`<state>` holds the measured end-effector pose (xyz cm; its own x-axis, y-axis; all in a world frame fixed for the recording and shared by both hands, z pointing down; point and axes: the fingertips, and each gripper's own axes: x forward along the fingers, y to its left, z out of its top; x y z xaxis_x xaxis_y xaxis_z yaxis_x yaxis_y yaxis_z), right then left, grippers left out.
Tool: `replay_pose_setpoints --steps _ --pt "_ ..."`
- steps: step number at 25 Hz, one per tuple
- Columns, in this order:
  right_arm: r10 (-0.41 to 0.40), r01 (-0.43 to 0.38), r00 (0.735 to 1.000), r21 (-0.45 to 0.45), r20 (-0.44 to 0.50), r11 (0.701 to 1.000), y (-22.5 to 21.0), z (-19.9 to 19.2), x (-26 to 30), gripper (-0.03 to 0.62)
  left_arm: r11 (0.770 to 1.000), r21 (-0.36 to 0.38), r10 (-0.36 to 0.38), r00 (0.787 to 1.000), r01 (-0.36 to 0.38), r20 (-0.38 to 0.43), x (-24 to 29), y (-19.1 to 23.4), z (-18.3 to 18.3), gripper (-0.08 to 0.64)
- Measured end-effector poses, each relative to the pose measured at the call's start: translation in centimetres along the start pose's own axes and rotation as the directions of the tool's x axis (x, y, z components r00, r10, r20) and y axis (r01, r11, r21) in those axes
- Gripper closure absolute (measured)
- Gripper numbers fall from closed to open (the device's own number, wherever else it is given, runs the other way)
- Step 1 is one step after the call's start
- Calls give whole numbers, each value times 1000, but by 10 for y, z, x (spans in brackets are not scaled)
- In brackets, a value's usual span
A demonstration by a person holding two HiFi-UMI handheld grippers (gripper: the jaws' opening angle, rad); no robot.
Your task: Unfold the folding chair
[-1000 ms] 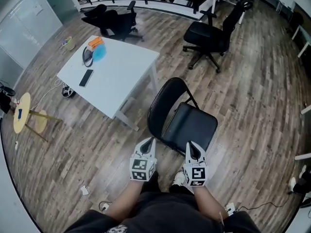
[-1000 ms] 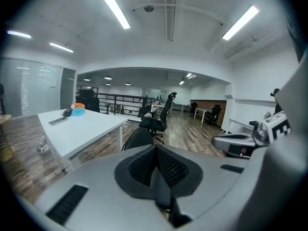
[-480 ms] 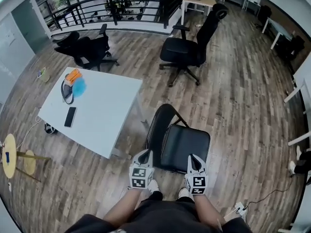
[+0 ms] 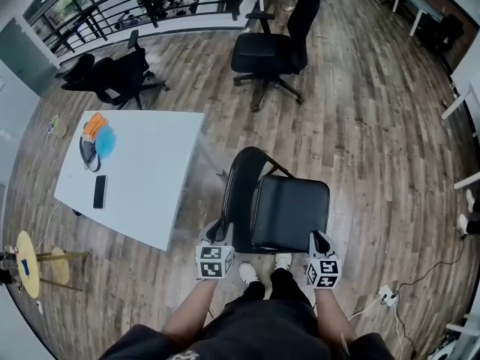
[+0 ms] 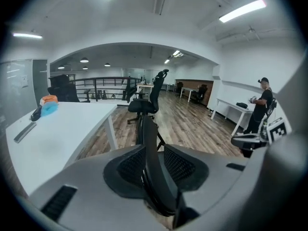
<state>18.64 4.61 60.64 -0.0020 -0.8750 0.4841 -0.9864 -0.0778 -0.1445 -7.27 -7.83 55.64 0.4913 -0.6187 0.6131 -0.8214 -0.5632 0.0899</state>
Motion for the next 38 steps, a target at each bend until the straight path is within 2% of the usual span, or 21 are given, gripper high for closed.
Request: replay_pose_setpoints --steps 1,4,7,9,15,18,22,23,26,29,33,35,38 --pt "11 -10 1000 33 -30 999 -11 -11 7 568 1000 -5 -5 1000 5 -26 8 -2 -2 441" --pt "62 -48 993 138 -100 989 -42 -41 30 433 999 -32 -12 995 9 -101 32 -5 -6 367" --pt "99 -57 982 250 -159 967 -77 -80 52 341 1000 -30 3 984 -8 -180 55 -2 -15 296" --pt "112 -48 974 306 -197 951 -104 -109 64 293 999 -30 27 978 -34 -208 68 2 -19 275" --pt "172 -27 933 416 -316 909 -173 -207 104 220 995 -23 89 957 -99 -277 100 19 -33 268" --pt "211 -26 916 476 -340 879 -200 -254 132 209 994 -83 50 954 -77 -295 121 20 -47 268" --pt "271 -21 897 579 -349 815 -223 -313 169 200 967 -255 -68 945 -16 -319 145 13 -68 268" --pt "295 -26 888 602 -352 798 -225 -326 176 198 966 -257 -80 942 -7 -326 150 12 -72 270" --pt "385 -68 860 671 -337 738 -224 -359 194 193 981 -196 -62 940 -5 -334 159 14 -77 273" --pt "452 -107 842 729 -296 676 -225 -381 207 193 984 -178 -72 940 12 -335 164 9 -80 278" --pt "569 -222 805 801 -171 556 -211 -379 220 193 981 -193 -96 927 27 -361 172 1 -76 288" --pt "608 -264 781 808 -142 527 -203 -376 226 193 980 -195 -102 924 30 -370 174 -1 -74 291" --pt "640 -288 758 815 -128 504 -200 -376 229 195 977 -211 -120 926 45 -358 175 -2 -74 312"
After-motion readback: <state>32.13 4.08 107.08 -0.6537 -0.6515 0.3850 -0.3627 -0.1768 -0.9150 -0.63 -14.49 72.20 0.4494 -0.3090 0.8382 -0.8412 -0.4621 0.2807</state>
